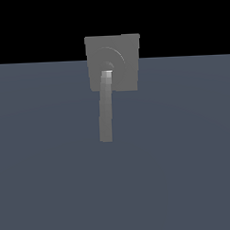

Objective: Turn on the faucet by rotating a designated handle.

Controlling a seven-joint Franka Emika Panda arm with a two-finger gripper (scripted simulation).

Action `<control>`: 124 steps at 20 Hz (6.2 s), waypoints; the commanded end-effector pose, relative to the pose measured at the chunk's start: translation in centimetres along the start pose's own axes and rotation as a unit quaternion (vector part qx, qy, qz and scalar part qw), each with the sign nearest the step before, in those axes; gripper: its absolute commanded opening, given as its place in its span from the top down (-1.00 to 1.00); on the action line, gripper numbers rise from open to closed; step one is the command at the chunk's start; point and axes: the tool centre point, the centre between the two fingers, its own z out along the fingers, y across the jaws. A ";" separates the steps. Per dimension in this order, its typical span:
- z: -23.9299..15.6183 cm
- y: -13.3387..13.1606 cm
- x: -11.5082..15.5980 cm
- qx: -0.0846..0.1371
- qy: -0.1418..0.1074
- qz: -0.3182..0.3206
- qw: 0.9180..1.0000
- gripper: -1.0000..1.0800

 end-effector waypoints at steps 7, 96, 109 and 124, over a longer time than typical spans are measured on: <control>-5.2 8.6 5.9 -0.079 -0.117 -0.283 0.949 1.00; -7.6 2.4 52.8 -0.247 -0.325 -0.863 0.297 1.00; -3.8 -1.0 52.8 -0.243 -0.323 -0.865 0.296 1.00; -2.6 -2.6 52.3 -0.263 -0.321 -0.853 0.318 1.00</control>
